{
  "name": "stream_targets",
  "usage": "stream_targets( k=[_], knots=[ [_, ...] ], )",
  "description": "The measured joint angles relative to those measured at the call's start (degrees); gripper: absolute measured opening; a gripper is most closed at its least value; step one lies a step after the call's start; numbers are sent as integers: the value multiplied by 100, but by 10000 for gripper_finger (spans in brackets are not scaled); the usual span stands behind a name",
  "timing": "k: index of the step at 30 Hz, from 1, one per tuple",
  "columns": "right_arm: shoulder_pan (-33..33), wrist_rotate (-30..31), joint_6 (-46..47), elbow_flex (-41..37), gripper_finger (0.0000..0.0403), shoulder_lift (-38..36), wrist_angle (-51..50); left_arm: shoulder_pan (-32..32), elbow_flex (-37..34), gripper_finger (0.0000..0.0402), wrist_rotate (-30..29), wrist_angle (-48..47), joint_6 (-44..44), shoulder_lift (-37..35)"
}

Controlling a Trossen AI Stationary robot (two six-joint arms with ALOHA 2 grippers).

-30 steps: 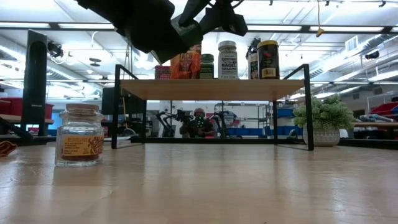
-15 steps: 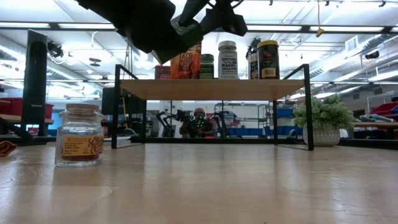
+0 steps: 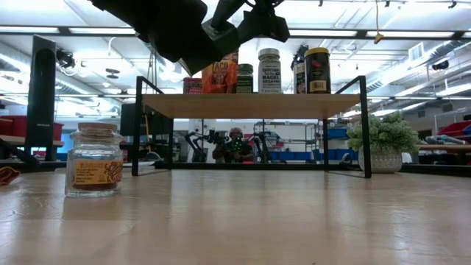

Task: Shelf spices
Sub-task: Put the black seasoning can on the shelf

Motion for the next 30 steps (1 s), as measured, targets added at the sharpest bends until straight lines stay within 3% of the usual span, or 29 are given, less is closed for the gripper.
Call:
stream_targets(
  k=[8,21,30],
  knots=[
    [0,129,-41,0,205,0,49,-2,0,297,2,-4,0,0],
    [0,212,-90,0,258,0,15,-9,0,297,2,-5,-1,0],
    [32,356,-93,-4,270,-219,-269,-114,0,296,-103,-4,-10,0]
  ],
)
